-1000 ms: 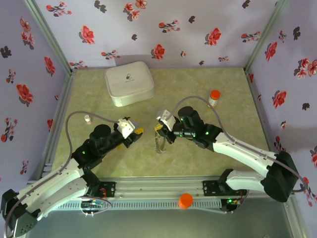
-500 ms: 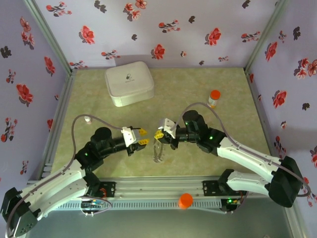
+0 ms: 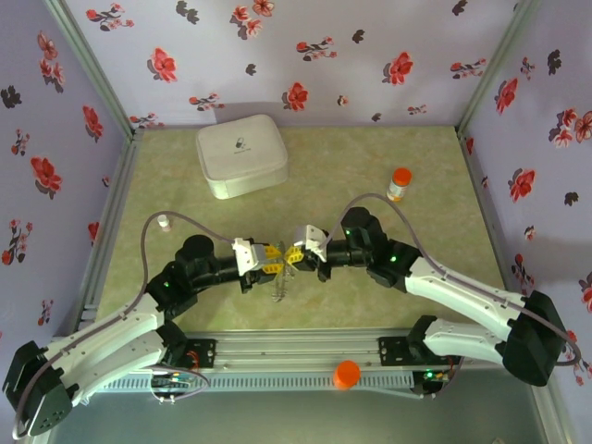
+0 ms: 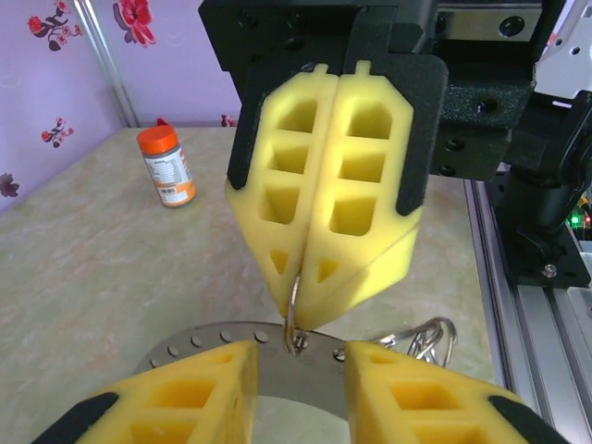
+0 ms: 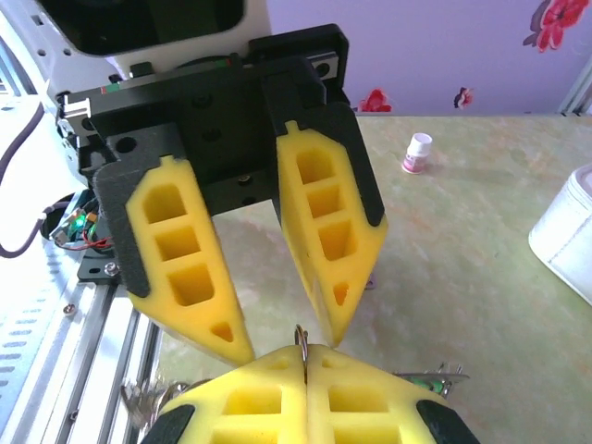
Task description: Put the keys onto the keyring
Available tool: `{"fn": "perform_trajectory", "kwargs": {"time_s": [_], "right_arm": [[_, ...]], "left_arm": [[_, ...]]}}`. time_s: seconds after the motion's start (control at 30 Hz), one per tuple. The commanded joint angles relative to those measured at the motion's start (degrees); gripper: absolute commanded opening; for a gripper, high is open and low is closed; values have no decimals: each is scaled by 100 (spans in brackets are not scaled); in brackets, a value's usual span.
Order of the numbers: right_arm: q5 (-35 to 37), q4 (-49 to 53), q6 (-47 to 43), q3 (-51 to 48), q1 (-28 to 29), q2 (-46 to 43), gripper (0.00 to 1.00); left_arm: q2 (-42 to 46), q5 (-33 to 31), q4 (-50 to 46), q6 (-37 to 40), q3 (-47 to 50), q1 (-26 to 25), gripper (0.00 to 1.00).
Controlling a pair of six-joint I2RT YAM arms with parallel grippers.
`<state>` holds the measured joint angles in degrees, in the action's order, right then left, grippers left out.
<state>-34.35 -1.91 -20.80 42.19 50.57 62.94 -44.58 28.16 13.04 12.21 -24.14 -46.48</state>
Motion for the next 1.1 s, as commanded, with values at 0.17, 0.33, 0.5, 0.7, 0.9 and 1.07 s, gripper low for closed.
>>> {"fn": "perform_trajectory", "kwargs": {"time_s": [0.17,0.33,0.5,0.7,0.9,1.07], "right_arm": [[-143,-215,-234,-11,142,-21,0],[-100,-215,-259,-28,178,3,0],[471,-33,-366,-221,184,-246,31],[1233,964,-858,-239,186,-631,37],[1233,913,-909,-159,285,-566,33],[1508,703,-1010,-67,446,-283,29]], "left_arm": [[-33,162,182,66,14,33,17],[-46,220,182,89,6,34,0],[41,124,164,238,40,34,0],[142,-414,142,589,50,7,0],[57,-668,-117,1035,-71,-103,0],[-37,-874,-414,1370,-211,-310,0]]}}
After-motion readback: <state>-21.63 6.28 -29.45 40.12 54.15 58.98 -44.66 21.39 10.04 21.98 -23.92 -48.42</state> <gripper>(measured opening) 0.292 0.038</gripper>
